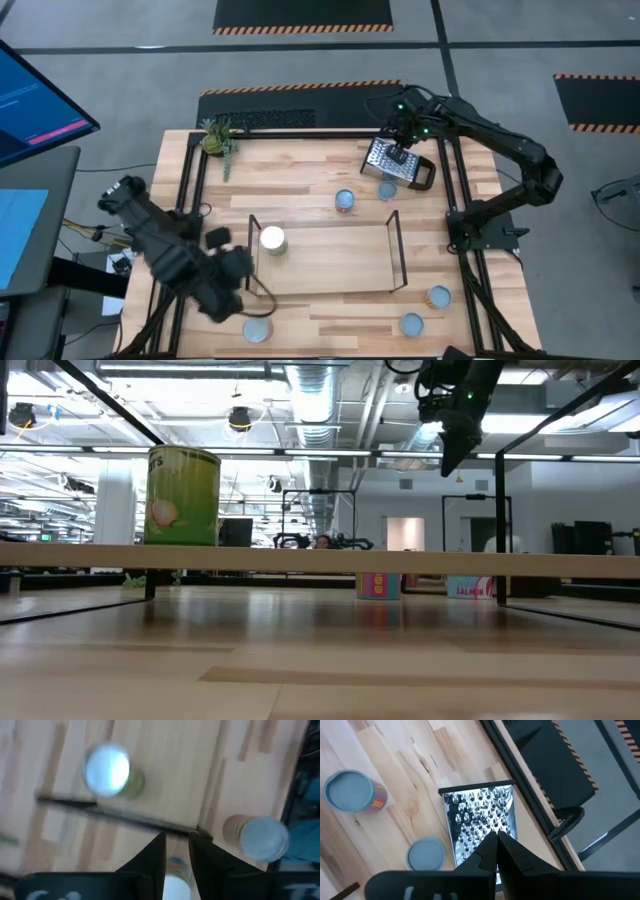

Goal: Pick and place cans onto a shelf
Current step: Put the canned tomatoes on the shelf

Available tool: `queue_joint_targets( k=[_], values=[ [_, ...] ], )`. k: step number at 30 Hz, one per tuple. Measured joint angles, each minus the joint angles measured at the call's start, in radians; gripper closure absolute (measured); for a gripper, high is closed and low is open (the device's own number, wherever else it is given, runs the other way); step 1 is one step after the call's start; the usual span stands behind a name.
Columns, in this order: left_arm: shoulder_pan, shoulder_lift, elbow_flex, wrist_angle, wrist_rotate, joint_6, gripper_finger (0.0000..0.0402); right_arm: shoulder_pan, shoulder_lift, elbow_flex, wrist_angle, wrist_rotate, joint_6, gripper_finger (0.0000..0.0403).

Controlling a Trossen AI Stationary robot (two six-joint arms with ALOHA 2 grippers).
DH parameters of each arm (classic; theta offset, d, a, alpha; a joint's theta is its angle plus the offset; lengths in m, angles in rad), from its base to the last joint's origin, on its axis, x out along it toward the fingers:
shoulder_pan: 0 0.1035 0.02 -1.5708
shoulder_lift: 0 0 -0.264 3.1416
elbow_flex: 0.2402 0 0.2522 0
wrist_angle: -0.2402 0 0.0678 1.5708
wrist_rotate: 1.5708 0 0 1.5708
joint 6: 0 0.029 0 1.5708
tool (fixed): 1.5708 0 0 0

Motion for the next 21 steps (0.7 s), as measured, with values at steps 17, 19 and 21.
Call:
queue_joint_targets(
  k=[17, 19, 21],
  values=[
    [-0.262, -0.050, -0.420, 0.278, 0.127, -0.573, 0.0326, -0.019, -0.034, 0.001, -0.009, 0.001, 0.022, 0.0370],
    [-0.261, -0.050, -0.469, 0.335, 0.148, -0.526, 0.0326, -0.018, -0.034, 0.001, -0.009, 0.001, 0.034, 0.0370],
    [-0.258, -0.049, -0.508, 0.375, 0.180, -0.491, 0.0322, -0.018, -0.034, 0.001, -0.009, 0.001, 0.034, 0.0370]
  ],
)
